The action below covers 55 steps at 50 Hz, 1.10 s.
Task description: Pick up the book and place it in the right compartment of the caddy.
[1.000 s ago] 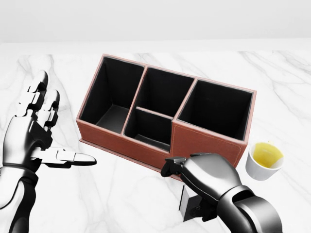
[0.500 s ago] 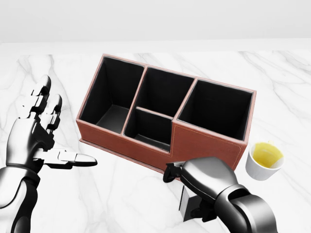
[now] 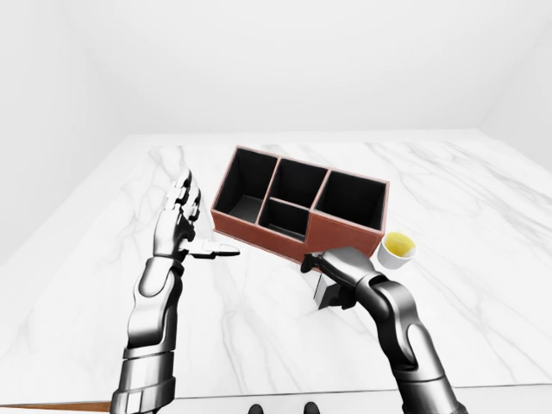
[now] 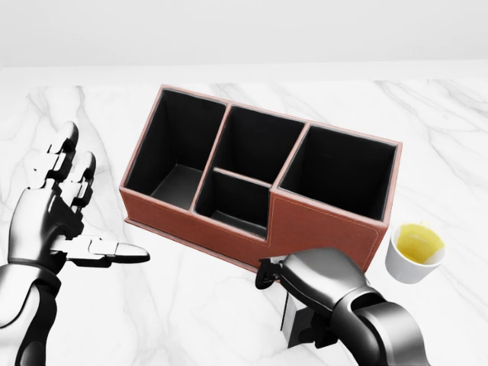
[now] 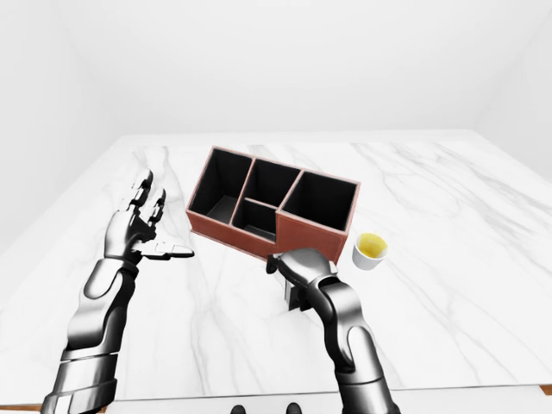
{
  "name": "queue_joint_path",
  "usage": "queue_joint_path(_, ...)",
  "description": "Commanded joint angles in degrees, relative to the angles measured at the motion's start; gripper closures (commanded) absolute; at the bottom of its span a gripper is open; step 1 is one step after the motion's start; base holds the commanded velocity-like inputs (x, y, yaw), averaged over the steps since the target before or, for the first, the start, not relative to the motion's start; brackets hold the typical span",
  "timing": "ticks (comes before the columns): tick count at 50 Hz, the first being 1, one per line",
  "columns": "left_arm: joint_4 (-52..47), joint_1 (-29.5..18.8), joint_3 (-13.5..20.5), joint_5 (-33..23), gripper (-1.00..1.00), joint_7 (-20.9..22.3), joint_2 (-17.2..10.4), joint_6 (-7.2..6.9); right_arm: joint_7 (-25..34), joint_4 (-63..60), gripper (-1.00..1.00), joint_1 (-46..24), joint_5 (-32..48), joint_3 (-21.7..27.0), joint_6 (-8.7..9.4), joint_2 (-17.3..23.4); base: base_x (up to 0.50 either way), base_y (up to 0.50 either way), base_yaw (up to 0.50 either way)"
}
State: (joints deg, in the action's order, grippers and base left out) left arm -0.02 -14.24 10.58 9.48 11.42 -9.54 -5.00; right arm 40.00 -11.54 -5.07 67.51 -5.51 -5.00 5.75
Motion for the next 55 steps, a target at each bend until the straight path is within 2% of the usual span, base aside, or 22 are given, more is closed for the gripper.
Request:
queue_joint_path(1,0.26,0.18,0.15,0.20,-1.00,0.15,-0.09,0.00,0.00,1.24,-0.17,-0.66,0.61,-0.12,0.00,0.07,0.00,0.00,0.00)
queue_joint_path(30,-0.56,0.61,0.29,0.28,-1.00,0.26,-0.06,0.00,0.00,4.65,-0.18,-1.57,2.35,0.49,0.00,0.63,0.00,0.00,0.00)
queue_joint_path(55,3.87,0.07,0.08,0.23,-1.00,0.62,-0.18,0.00,0.00,12.15,-0.18,-5.51,3.40,0.85,0.00,1.26,0.00,0.00,0.00)
